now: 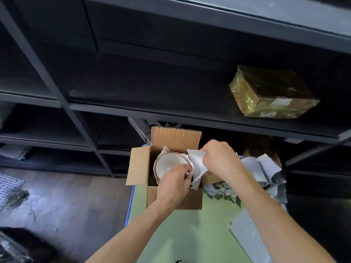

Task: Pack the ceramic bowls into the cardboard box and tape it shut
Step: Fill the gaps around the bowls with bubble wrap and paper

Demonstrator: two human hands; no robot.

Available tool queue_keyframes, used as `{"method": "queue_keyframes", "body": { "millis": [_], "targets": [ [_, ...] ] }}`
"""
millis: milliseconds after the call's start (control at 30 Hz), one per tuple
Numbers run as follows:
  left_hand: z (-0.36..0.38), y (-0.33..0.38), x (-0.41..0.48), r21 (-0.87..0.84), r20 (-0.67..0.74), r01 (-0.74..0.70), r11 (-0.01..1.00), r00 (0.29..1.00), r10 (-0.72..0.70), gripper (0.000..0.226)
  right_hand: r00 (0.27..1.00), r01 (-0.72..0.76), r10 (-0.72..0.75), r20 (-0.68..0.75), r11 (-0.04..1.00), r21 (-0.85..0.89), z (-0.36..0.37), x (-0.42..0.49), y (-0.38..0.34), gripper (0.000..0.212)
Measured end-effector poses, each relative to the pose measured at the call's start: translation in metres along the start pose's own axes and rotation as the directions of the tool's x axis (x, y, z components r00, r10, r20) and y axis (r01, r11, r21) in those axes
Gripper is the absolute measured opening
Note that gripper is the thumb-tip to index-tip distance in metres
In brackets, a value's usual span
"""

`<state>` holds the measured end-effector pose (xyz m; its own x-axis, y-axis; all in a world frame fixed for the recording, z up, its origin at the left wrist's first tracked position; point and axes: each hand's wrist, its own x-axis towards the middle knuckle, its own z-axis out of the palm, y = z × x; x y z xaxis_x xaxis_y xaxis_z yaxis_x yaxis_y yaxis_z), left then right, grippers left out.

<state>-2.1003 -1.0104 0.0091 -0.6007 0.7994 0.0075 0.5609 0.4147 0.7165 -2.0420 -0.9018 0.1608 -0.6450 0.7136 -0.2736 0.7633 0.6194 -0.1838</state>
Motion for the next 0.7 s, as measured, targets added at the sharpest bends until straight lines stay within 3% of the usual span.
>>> {"method": "queue_keyframes", "body": {
  "millis": [100,333,567,700],
  "targets": [
    [0.0,-0.003,-0.001,-0.035,-0.011,-0.028,0.999,1.0,0.027,0.012,1.0,-0.027,0.027,0.012,1.0,0.008,0.011,0.004,-0.006,0.018],
    [-0.001,-0.006,-0.002,-0.08,-0.037,-0.059,0.995,0.998,0.056,0.012,0.993,-0.007,0.007,-0.115,1.0,-0.006,0.021,0.009,-0.008,0.017],
    [-0.001,-0.002,-0.002,-0.098,-0.048,0.007,0.995,0.999,-0.012,0.012,0.998,-0.064,0.064,0.004,0.998,0.025,0.054,0.01,0.009,0.01],
    [-0.001,-0.003,-0.003,-0.078,-0.045,0.004,0.997,0.999,-0.008,0.015,1.0,-0.017,0.018,0.008,0.997,-0.08,0.074,0.012,0.004,0.014]
  ]
}}
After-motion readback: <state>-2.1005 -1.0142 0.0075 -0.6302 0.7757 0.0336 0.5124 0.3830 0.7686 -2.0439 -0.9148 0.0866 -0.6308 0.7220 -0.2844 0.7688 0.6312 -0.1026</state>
